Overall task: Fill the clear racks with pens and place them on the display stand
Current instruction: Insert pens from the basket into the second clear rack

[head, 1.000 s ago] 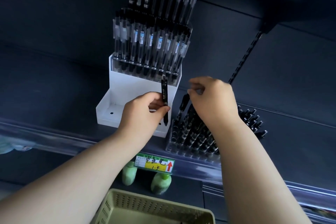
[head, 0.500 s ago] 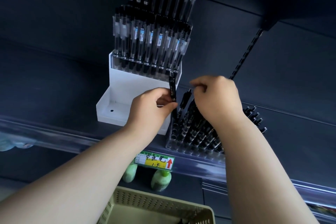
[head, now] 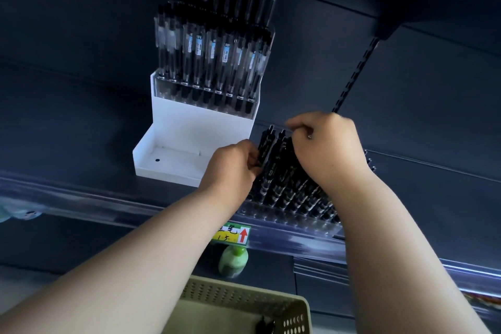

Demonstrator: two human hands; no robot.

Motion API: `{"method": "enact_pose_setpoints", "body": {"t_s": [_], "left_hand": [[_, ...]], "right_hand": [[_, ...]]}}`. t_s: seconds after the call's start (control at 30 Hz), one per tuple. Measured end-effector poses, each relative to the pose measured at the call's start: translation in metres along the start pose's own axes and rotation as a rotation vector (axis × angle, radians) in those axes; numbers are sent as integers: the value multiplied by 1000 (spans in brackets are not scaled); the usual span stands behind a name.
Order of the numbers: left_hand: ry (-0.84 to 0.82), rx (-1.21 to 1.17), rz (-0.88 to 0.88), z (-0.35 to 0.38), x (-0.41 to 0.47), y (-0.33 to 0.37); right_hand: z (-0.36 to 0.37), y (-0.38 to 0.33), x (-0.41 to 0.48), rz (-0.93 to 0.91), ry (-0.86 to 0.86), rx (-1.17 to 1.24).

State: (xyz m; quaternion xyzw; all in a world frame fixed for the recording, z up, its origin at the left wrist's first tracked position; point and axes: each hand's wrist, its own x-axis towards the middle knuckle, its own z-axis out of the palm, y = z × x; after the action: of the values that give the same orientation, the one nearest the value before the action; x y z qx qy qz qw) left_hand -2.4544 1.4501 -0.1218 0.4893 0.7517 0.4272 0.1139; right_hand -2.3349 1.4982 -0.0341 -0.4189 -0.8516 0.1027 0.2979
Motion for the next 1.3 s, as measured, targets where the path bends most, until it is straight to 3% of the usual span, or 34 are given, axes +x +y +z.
{"method": "enact_pose_setpoints", "body": {"t_s": [0.2, 0.57, 1.0, 1.3], "left_hand": [[87, 162, -19, 3, -2, 1], [13, 139, -115, -1, 3, -4], [7, 248, -2, 1, 0, -2], [-39, 226, -51, -1, -2, 1]], "right_hand": [[-2, 0, -7, -66, 27, -11], [-5, 2, -21, -147, 29, -49], [4, 0, -34, -201, 110, -94], [5, -7, -44, -271, 196, -78]]}}
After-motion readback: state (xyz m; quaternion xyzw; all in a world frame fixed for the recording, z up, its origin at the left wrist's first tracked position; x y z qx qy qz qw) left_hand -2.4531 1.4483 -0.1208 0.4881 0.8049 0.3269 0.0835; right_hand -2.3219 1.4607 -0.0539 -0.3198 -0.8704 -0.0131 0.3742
